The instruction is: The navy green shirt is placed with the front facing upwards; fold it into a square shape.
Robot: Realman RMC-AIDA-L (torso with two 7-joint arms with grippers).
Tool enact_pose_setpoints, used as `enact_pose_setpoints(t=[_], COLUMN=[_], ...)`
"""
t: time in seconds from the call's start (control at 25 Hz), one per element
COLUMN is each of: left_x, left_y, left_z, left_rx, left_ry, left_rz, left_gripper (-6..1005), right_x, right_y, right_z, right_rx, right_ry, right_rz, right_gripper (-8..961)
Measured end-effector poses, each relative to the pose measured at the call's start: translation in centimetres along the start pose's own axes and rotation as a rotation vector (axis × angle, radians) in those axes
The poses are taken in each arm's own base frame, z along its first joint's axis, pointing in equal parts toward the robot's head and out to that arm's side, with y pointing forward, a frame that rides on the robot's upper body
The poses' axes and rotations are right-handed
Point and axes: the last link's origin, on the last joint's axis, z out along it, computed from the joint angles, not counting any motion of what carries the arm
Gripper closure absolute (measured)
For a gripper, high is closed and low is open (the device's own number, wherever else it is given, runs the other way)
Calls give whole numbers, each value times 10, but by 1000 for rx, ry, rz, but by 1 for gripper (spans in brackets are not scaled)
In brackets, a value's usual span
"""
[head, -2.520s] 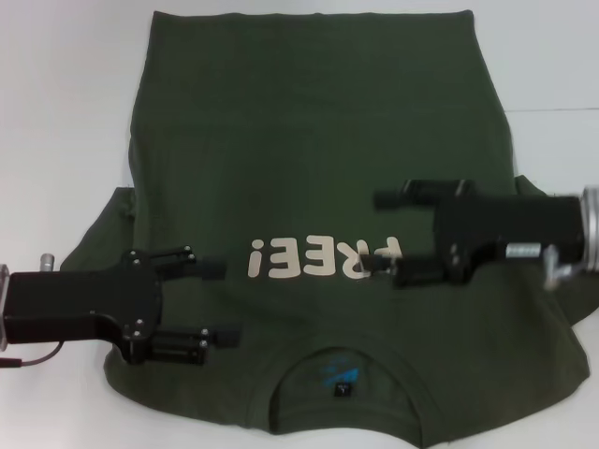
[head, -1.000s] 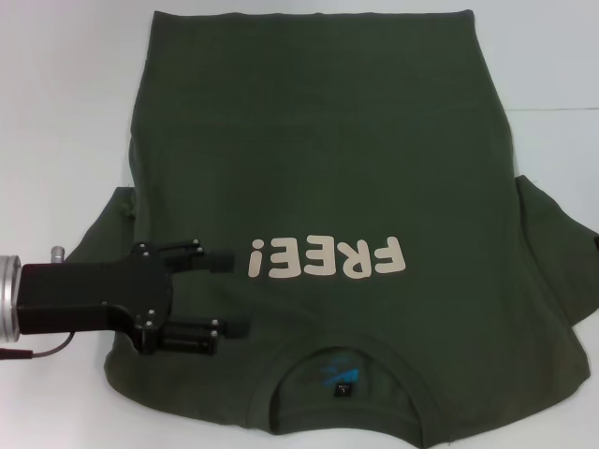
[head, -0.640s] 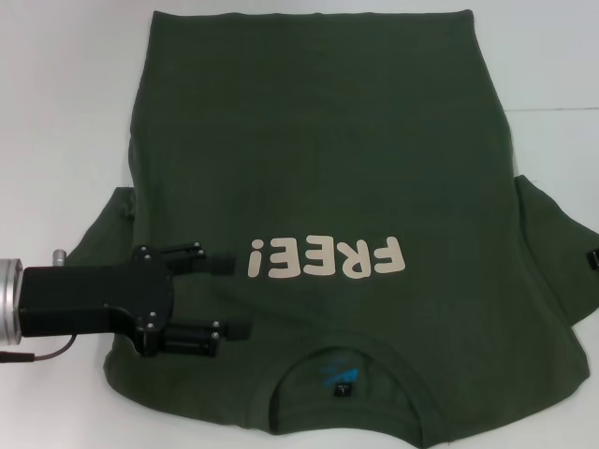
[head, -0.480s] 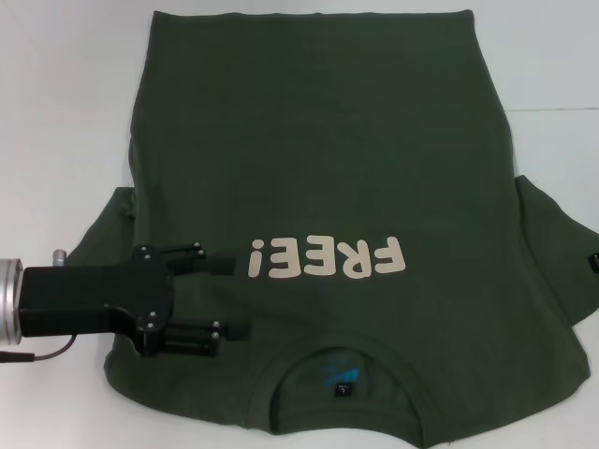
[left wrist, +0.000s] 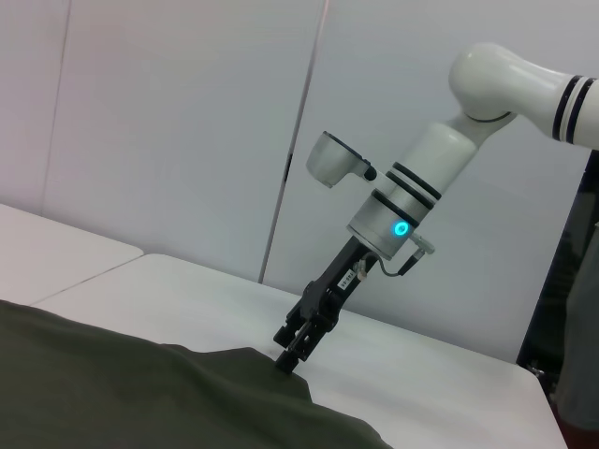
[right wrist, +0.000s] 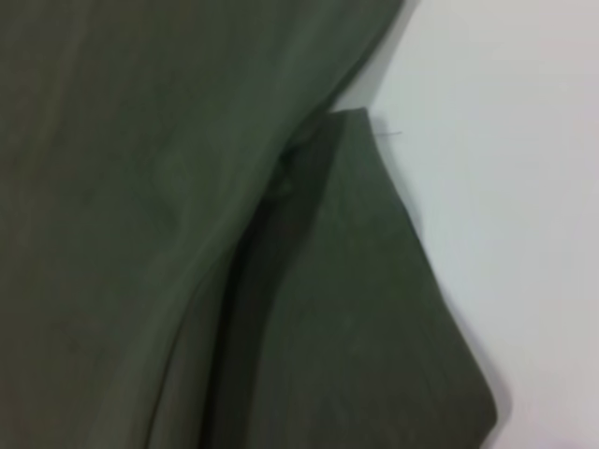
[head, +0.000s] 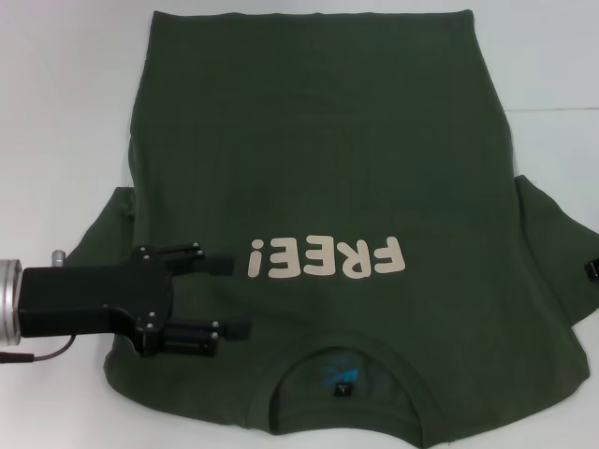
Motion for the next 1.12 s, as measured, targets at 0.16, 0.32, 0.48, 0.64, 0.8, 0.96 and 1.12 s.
enact_pose_setpoints(t=[0.16,0.32,0.48,0.64,0.8,0.96,1.12], left_x=[0,0,-1,-2,-2,-3,-3], left_y=[0,0,0,0,0,0,0], left_z=[0,0,-1,-1,-1,-1,-1], left_rx=[0,2,6,7,8,10,10], left_ry=[0,0,-1,-2,-2,-4,-6], left_rz=[0,-1,-3,-4,-6,-6,-7], left_gripper=[112,112,114,115,116,116,117], right_x=[0,0,2,5,8,10,13], right_y=[1,1,1,-1,-2,-3,-4], right_z=[1,2,4,6,8,9,11], right_rx=[0,1,-2,-3,-19,-57,-69], right_ry=[-1,-2,-3,-9,-16,-30,-28], right_rz=[-3,-2,13,36,68,103,116], right_gripper=[150,239,248,248,247,249,253])
